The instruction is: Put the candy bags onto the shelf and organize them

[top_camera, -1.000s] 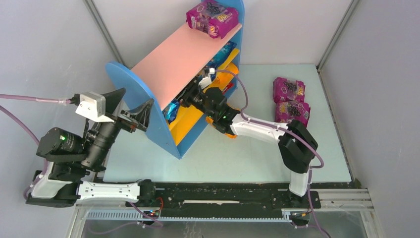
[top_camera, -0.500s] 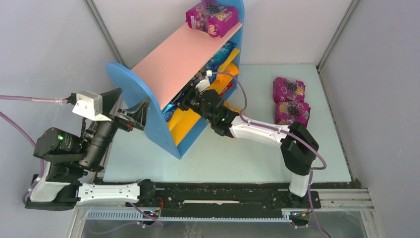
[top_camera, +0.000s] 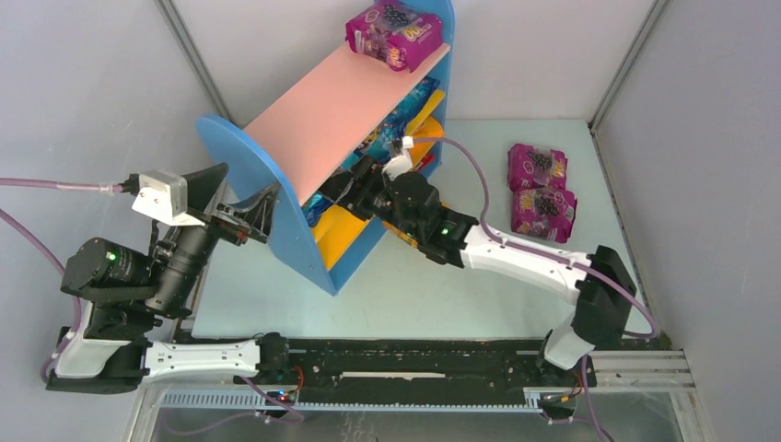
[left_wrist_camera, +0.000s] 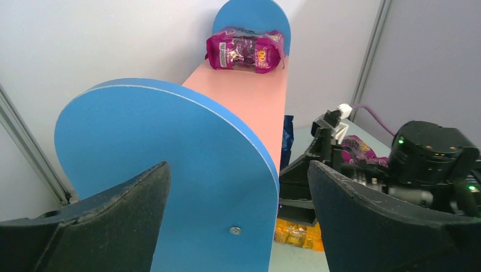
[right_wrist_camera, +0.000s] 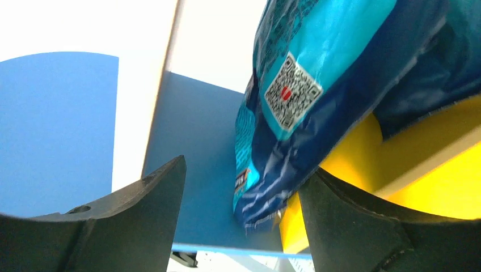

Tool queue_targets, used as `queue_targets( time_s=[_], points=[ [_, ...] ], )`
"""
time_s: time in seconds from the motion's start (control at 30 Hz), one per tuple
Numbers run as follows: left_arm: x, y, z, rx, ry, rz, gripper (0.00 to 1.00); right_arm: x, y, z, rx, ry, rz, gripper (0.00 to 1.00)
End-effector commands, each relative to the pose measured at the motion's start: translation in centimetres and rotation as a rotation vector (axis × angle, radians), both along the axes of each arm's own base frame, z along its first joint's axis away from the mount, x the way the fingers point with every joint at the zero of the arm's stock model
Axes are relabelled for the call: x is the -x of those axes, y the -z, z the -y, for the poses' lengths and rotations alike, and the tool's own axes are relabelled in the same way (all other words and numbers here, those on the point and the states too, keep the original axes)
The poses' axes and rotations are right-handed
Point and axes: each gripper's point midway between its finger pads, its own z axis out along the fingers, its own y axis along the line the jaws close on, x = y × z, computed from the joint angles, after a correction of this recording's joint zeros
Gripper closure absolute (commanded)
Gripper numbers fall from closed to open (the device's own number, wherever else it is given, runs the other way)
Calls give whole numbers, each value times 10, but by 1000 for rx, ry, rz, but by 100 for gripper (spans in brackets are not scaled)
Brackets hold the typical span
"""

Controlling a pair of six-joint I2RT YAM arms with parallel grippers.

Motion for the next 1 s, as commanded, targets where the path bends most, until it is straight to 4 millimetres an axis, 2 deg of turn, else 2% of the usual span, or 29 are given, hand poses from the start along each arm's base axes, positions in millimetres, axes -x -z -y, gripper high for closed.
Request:
queue_targets(
  time_s=[0.0, 0.13, 0.27, 0.37, 0.43, 0.53, 0.63, 0.67, 0.73, 0.8, 0.97],
  points=[
    [1, -5, 4, 25, 21, 3, 4, 27, -42, 26, -64, -22, 63, 20],
    [2, -3, 13, 15, 42, 4, 4, 52, -25, 43, 16, -85, 85, 20],
    [2, -1, 24, -4, 62, 6, 3, 72, -11, 84, 150, -72, 186, 17],
    [4, 0, 32, -6, 92, 14, 2, 81, 1, 123, 249, -43, 270, 16],
    [4, 3, 37, -7, 105, 24, 1, 75, 33, 151, 385, 9, 265, 13],
    [6, 2, 49, 3, 142, 45, 0, 59, 68, 201, 505, 111, 215, 6],
    [7, -2, 61, 7, 166, 54, 0, 42, 106, 229, 512, 143, 101, 0],
    [6, -3, 67, -1, 173, 54, 0, 38, 122, 233, 491, 126, 48, 0],
    [6, -4, 79, -21, 187, 53, 0, 28, 138, 234, 415, 101, -14, 0],
    [4, -3, 90, -48, 193, 47, 0, 15, 146, 230, 346, 102, -36, 0],
    [1, 3, 112, -102, 206, 35, 0, -14, 188, 232, 351, 141, -171, 0]
  ],
)
